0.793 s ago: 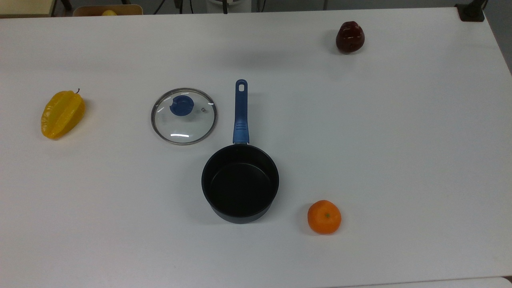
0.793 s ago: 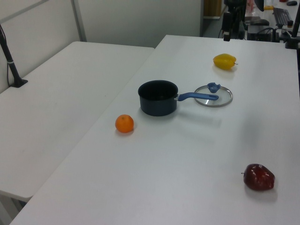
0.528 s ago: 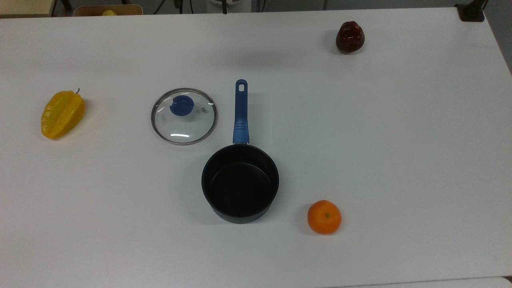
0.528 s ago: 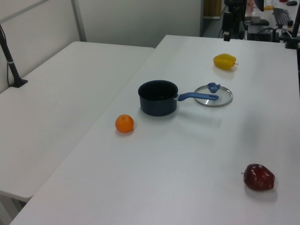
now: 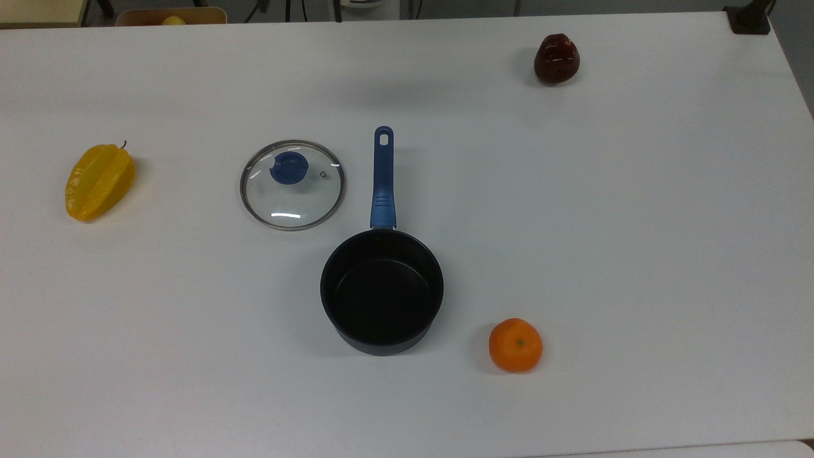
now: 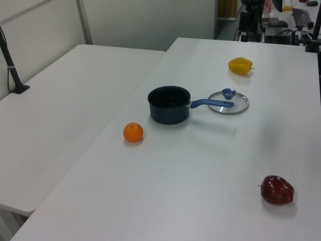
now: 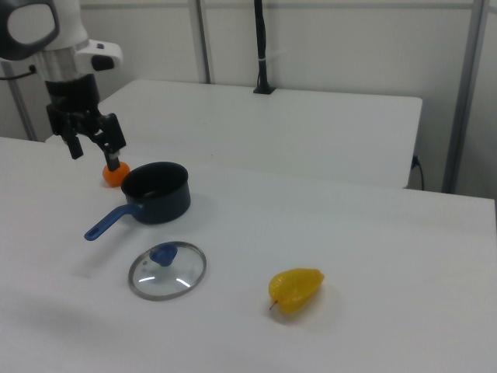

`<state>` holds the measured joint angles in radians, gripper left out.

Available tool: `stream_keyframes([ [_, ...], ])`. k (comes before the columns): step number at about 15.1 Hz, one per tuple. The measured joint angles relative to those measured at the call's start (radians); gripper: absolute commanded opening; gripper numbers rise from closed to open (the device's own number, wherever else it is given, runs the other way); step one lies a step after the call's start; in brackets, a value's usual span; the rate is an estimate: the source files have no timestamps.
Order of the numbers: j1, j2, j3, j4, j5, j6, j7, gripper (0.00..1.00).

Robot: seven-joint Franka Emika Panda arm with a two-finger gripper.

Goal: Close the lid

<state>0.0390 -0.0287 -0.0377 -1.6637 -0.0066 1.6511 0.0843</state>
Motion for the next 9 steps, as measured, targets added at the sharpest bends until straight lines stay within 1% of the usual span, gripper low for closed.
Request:
stream_keyframes([
  [2,-0.044,0.001,-0.001,-0.027,0.000,0.006,-0.057,1.00],
  [3,-0.071,0.003,-0.002,-0.056,0.000,0.037,-0.087,1.00],
  [6,-0.115,0.011,-0.003,-0.183,0.000,0.201,-0.119,1.00],
  [9,-0.114,0.022,-0.002,-0.329,0.000,0.409,-0.119,1.00],
])
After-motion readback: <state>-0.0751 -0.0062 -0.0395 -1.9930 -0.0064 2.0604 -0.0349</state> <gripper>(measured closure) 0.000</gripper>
